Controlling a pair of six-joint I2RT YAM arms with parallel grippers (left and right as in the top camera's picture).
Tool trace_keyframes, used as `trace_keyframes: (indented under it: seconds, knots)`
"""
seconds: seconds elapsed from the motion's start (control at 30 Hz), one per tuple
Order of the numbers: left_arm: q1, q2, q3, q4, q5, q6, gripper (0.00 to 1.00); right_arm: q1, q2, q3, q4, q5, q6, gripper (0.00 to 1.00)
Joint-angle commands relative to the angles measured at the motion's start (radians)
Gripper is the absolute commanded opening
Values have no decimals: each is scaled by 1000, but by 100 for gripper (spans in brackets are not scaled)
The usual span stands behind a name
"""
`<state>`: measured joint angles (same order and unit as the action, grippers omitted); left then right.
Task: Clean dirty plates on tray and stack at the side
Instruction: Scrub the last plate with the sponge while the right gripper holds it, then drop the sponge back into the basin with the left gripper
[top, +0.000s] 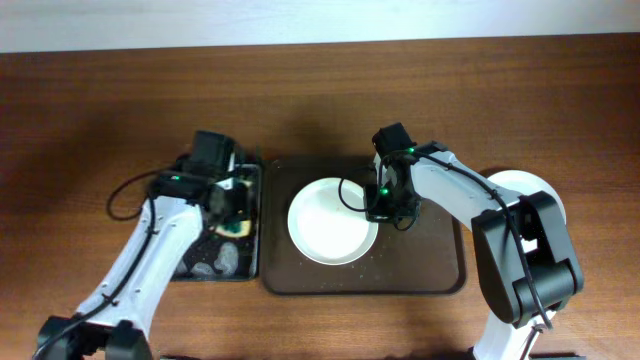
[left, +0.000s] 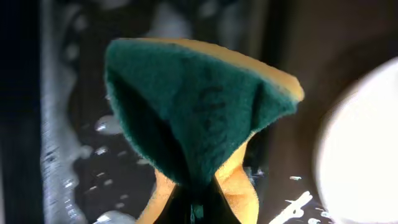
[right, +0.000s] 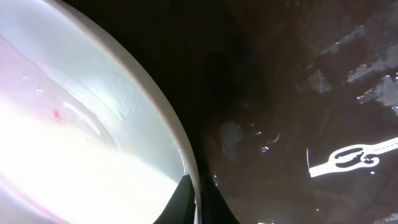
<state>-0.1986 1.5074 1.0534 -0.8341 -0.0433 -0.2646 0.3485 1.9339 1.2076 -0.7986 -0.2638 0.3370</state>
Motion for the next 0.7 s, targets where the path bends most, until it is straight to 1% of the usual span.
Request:
trace_keyframes:
  seconds: [0.0,0.1,0.13,0.17,0.2,0.23,0.27,0.3,0.33,0.37,0.43,0.5,0.57,0.6,0.67]
  knots:
    - [102,43,-92,101,2,17,0,5,20,-14,3,36,8,4]
    - [123,93,-114,147,-7,17,0,5,21,-14,2,36,8,4]
    - [123,104,-114,146,-10,17,12,5,20,-14,2,36,8,4]
    - [123,114,-114,145,-10,17,60,5,20,-14,2,36,8,6]
    - [123,113,-114,141,-7,17,91,5,20,-14,2,36,8,18]
    - [123,105,-112,130,-1,16,96,5,20,-14,2,36,8,20]
    - [123,95,-103,114,3,16,96,5,20,-14,3,36,8,20]
    - [123,63,-74,64,6,16,96,5,21,-14,6,36,8,19]
    - [123,21,-44,9,6,15,97,5,20,-14,6,35,8,11]
    - [123,-31,-27,-25,11,-12,99,5,20,-14,2,28,8,4]
    - [123,-123,-27,-62,108,-15,99,5,18,-13,-8,21,7,4]
    - [123,-127,-28,-107,115,-14,99,3,-20,13,-39,43,-35,4]
    - [123,-127,-28,-130,115,-14,99,4,-112,83,-107,143,-34,4]
    - [123,-127,-28,-130,115,-14,99,6,-174,109,-133,236,-34,4]
    - [123,-127,-28,-129,115,-14,99,6,-261,112,-162,373,-34,4]
